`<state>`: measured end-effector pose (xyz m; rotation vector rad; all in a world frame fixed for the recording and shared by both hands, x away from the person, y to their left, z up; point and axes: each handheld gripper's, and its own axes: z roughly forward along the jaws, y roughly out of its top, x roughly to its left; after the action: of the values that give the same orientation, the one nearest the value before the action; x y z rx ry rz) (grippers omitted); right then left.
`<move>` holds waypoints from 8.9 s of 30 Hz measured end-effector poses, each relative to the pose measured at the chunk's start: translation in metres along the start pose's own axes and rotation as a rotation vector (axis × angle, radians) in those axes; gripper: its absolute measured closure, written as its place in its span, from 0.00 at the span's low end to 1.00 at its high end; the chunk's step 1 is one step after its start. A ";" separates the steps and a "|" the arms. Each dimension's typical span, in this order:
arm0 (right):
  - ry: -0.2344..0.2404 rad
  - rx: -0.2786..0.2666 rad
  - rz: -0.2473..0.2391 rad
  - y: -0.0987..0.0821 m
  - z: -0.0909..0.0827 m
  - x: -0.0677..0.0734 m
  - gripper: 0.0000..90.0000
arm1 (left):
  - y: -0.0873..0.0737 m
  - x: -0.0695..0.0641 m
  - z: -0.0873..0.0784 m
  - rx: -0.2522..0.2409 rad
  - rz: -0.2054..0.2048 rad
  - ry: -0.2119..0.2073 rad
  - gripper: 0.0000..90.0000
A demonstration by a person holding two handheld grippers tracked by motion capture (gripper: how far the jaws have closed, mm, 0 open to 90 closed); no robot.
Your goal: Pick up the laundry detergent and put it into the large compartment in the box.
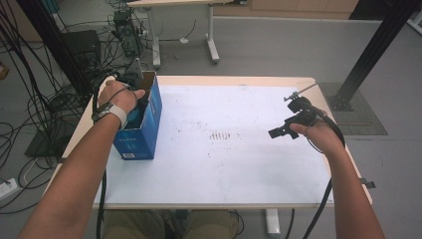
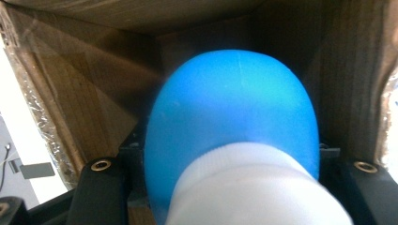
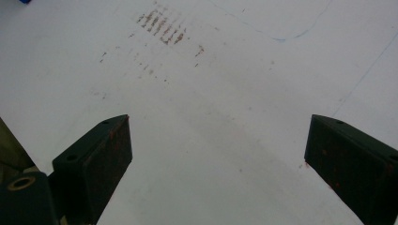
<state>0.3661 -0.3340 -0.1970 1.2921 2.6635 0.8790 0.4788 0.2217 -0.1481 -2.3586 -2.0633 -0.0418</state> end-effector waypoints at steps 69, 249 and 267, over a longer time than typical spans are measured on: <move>0.002 -0.001 -0.002 -0.002 0.000 0.001 0.08 | -0.004 0.004 -0.002 -0.020 -0.006 -0.009 0.33; -0.070 -0.045 0.103 -0.053 -0.053 0.046 0.08 | -0.003 -0.164 -0.098 -0.112 1.208 -0.207 0.10; -0.072 -0.046 0.102 -0.053 -0.050 0.047 0.08 | -0.007 -0.159 -0.093 -0.120 1.195 -0.208 0.10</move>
<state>0.2839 -0.3488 -0.1732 1.4320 2.5274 0.8814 0.4494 0.0634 -0.0588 -3.3099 -0.3915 0.0921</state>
